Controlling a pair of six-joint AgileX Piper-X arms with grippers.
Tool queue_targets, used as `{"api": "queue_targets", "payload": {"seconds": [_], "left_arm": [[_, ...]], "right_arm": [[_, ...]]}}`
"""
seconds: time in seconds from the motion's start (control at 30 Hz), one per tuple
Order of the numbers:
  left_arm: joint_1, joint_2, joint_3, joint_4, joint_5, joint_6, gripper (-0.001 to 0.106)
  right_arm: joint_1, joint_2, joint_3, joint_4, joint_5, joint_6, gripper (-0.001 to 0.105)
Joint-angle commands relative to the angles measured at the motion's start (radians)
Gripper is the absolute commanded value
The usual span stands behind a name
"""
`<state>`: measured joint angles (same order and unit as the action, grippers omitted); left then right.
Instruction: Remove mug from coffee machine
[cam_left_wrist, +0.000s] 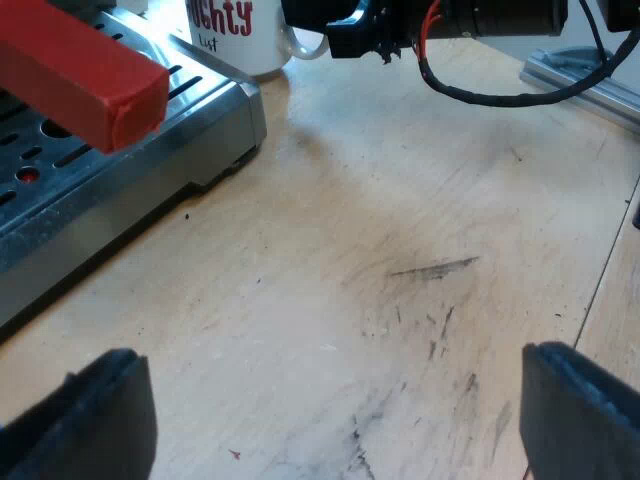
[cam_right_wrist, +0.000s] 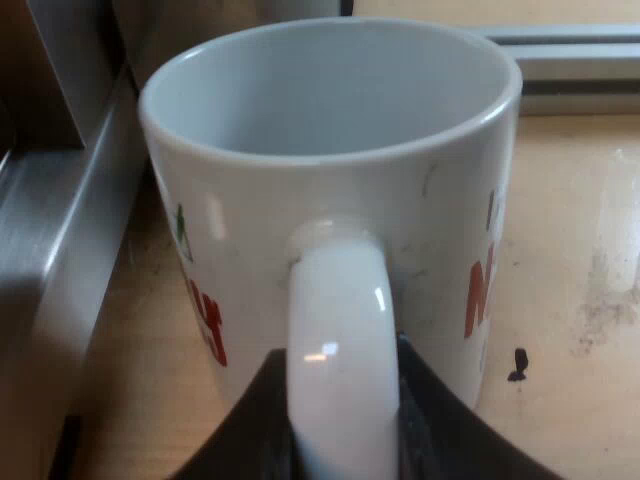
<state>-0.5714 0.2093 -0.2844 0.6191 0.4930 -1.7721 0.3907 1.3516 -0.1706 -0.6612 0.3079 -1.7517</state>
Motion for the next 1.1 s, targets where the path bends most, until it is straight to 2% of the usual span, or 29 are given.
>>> {"api": "queue_targets", "payload": {"seconds": [0.03,0.1,0.23,0.57,1.1], "left_arm": [[-0.004,-0.002,-0.003,-0.018,-0.011,-0.003,0.077],[-0.004,-0.002,-0.003,-0.018,-0.011,-0.003,0.077],[-0.004,-0.002,-0.003,-0.018,-0.011,-0.003,0.077],[-0.004,-0.002,-0.003,-0.018,-0.011,-0.003,0.077],[-0.004,-0.002,-0.003,-0.018,-0.011,-0.003,0.077]], "right_arm": [[-0.002,-0.009,-0.011,0.019,0.001,0.007,0.038],[-0.002,-0.009,-0.011,0.038,0.001,0.007,0.052],[0.012,-0.028,-0.011,0.093,0.001,0.023,0.059],[0.035,-0.187,-0.011,0.342,0.001,0.027,0.059],[0.035,-0.650,-0.020,0.844,0.001,0.027,0.059]]}}
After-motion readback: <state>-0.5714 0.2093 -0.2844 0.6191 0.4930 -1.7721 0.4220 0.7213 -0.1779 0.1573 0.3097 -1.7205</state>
